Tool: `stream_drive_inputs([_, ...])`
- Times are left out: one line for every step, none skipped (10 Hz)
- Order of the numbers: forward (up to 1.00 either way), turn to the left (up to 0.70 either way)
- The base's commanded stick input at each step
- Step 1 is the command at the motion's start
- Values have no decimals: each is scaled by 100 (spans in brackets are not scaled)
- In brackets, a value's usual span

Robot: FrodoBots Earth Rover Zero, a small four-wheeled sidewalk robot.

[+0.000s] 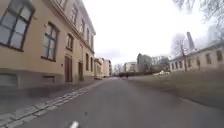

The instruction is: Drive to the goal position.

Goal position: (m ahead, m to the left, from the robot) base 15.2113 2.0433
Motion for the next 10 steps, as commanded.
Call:
stream_drive_inputs([70,0])
stream_drive_inputs([70,0])
stream_drive_inputs([70,0])
stream_drive_inputs([70,0])
stream_drive_inputs([70,0])
stream_drive_inputs([70,0])
stream_drive_inputs([70,0])
stream_drive_inputs([70,0])
stream_drive_inputs([70,0])
stream_drive_inputs([70,0])
